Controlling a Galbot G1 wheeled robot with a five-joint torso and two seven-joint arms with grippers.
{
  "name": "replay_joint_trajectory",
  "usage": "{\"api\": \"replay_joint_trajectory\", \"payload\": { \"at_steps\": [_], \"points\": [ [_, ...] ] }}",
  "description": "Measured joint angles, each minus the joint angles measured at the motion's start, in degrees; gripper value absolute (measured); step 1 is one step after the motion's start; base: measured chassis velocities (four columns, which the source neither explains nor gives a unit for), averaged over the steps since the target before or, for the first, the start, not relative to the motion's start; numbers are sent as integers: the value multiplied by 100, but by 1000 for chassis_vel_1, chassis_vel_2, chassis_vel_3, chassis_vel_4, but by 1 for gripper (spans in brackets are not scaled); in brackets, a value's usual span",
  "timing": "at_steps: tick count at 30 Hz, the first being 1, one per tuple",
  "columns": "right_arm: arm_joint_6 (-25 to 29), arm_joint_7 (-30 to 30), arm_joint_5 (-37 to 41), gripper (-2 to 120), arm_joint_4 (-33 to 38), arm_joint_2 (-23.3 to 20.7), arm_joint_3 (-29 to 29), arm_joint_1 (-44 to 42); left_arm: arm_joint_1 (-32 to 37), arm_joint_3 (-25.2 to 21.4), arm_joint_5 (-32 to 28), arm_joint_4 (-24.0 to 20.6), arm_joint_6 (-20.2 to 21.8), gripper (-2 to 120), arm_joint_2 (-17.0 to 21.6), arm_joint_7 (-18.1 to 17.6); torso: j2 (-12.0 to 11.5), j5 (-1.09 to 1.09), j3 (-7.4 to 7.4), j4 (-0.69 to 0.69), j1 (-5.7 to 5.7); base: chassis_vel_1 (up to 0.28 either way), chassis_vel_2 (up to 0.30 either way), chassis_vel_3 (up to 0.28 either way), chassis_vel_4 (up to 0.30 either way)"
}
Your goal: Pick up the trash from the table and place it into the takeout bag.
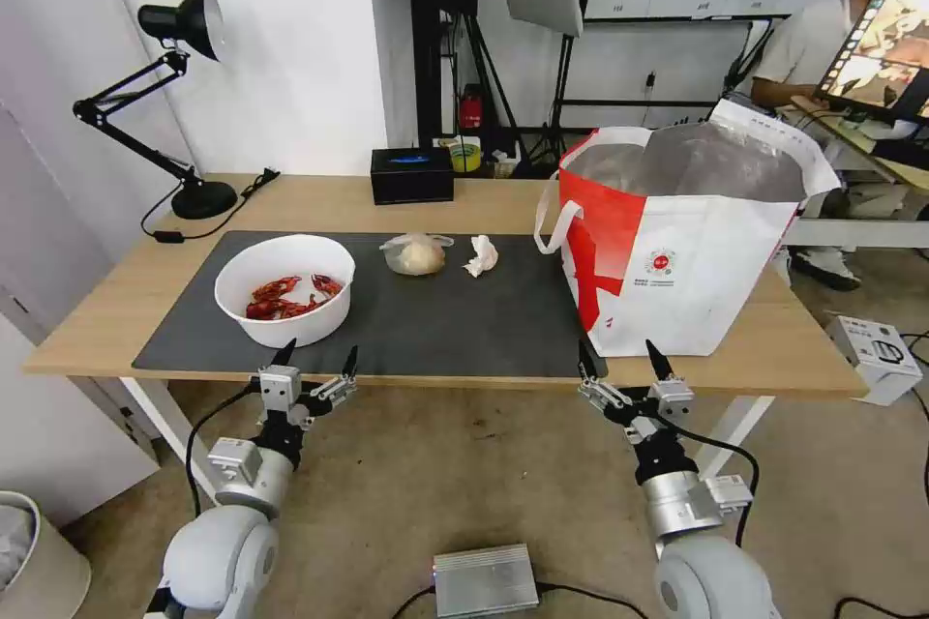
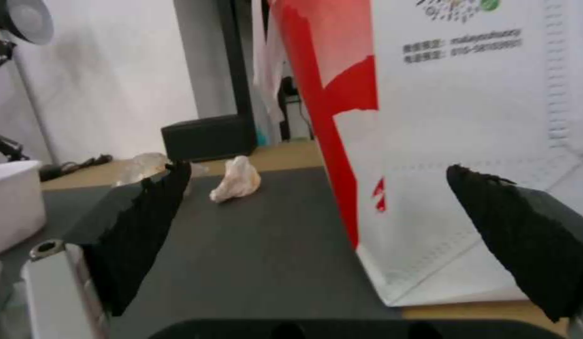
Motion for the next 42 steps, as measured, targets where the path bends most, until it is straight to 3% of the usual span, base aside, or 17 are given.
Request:
{"api": "replay_joint_trajectory", "payload": {
  "at_steps": [8, 16, 24, 42],
  "points": [
    [-132, -13, 135, 100, -211, -3, -359, 377, 26, -26, -2, -2, 0, 100, -1, 13, 0, 0, 0, 0, 0, 0, 0, 0, 0],
    [-260, 10, 156, 100, -898, 244, -1027, 1360, 60, -93, -28, -43, -13, 100, -26, 109, 0, 0, 0, 0, 1, 0, 0, 0, 0],
    [-486, 269, 435, 100, -2082, 589, -1527, 2882, 109, -173, -29, 8, -120, 100, -75, 167, -1, 0, 1, 0, 1, 0, 0, 0, 0],
    [-926, 698, 992, 100, -4607, 1266, -1886, 5343, 195, -370, -123, 74, -159, 100, -93, 271, -1, 0, 1, 1, 2, 0, 0, 0, 0]
  ]
}}
